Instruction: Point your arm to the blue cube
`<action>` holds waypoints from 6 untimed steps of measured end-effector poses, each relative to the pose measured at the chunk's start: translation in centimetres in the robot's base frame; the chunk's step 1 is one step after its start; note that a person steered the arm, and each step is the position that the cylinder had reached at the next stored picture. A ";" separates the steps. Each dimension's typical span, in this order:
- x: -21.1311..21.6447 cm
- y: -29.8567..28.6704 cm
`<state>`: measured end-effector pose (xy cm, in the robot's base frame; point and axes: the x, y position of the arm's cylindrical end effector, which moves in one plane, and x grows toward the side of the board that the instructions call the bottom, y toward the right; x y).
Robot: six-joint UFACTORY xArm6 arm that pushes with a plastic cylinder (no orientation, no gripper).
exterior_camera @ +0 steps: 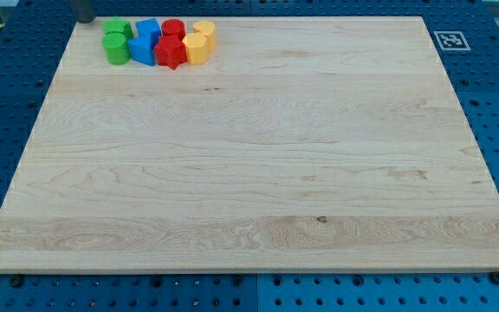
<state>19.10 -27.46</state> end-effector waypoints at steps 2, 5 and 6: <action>0.1 1.6; 0.1 6.2; 0.1 6.2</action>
